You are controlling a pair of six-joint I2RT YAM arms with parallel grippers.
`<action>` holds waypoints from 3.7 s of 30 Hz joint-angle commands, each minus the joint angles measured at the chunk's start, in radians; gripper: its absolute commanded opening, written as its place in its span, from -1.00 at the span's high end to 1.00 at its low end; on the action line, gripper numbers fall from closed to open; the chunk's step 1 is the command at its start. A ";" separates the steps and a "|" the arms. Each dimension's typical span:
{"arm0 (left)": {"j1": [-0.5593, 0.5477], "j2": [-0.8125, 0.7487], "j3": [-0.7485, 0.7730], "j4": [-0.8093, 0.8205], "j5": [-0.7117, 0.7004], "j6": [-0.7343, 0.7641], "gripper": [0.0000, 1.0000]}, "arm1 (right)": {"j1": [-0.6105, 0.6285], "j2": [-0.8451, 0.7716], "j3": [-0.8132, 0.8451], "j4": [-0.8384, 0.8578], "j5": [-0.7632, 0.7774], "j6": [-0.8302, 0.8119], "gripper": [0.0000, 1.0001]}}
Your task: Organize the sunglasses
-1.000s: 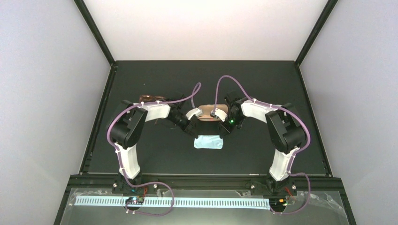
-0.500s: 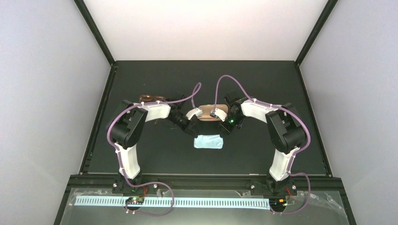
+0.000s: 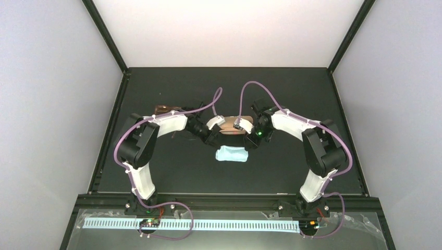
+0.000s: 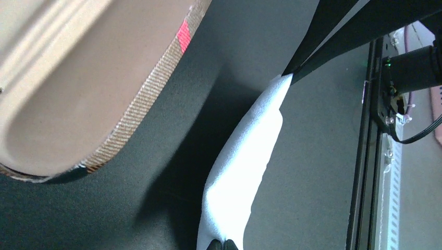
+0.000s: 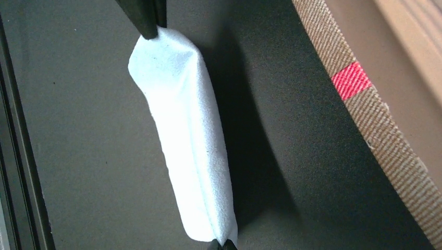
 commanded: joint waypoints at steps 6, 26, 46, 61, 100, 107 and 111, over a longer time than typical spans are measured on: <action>0.015 -0.037 0.062 -0.048 0.077 0.067 0.97 | 0.002 -0.068 0.021 -0.028 0.024 -0.018 0.98; 0.031 0.034 0.256 -0.066 0.084 0.012 0.97 | -0.052 -0.034 0.211 -0.106 0.183 0.006 0.98; 0.060 0.177 0.417 -0.091 -0.026 -0.006 0.97 | -0.079 0.149 0.416 -0.142 0.211 0.014 0.98; 0.073 0.211 0.407 -0.072 -0.029 -0.027 0.97 | -0.079 0.234 0.485 -0.157 0.282 0.035 0.98; 0.050 0.238 0.329 -0.018 -0.035 -0.040 0.97 | -0.079 0.276 0.418 -0.125 0.256 0.005 0.98; 0.046 0.239 0.328 -0.021 -0.037 -0.035 0.97 | -0.079 0.276 0.405 -0.118 0.260 0.003 0.98; 0.045 0.246 0.335 -0.020 -0.047 -0.034 0.94 | -0.079 0.273 0.400 -0.115 0.267 0.001 0.98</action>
